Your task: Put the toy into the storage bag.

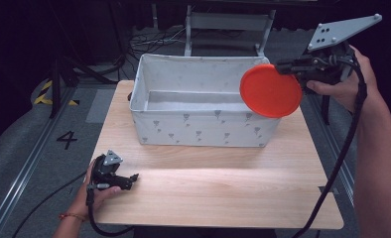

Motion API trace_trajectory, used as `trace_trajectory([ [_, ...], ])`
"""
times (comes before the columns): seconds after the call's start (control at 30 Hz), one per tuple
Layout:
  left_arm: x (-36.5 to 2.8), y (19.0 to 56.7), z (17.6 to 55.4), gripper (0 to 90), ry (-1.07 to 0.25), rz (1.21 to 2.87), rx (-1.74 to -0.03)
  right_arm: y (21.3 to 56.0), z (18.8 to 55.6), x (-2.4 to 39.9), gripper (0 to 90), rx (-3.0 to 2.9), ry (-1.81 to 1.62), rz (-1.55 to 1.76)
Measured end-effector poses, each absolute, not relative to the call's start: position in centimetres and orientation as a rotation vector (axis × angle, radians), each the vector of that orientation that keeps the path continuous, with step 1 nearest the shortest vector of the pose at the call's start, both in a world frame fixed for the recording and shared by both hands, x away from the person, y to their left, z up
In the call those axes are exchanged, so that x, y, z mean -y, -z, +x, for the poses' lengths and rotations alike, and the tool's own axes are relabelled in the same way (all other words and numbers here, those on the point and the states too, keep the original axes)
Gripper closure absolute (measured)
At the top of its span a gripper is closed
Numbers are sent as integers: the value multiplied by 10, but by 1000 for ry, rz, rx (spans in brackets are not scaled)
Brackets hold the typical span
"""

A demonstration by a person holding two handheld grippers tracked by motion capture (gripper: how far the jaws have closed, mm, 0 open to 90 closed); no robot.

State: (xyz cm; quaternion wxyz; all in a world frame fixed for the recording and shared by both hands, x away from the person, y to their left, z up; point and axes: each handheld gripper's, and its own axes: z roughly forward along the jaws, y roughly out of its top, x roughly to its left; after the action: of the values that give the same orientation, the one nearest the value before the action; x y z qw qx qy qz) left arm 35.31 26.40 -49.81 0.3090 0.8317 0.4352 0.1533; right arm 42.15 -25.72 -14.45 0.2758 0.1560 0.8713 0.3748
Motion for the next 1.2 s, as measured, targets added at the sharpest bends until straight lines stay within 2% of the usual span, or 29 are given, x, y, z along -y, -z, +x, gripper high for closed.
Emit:
trace_trajectory([
  [0.17,-264,498,353,5,-405,2196,-1150,148,441,258,831,-2346,-994,434],
  [0.4,-264,498,353,4,-401,2197,-1149,173,486,262,831,-2378,-991,491],
  [0.67,-264,498,353,3,-397,2198,-1148,195,516,257,831,-2425,-981,480],
  [1.2,-264,498,353,4,-405,2197,-1151,241,539,238,831,-2604,-850,381],
])
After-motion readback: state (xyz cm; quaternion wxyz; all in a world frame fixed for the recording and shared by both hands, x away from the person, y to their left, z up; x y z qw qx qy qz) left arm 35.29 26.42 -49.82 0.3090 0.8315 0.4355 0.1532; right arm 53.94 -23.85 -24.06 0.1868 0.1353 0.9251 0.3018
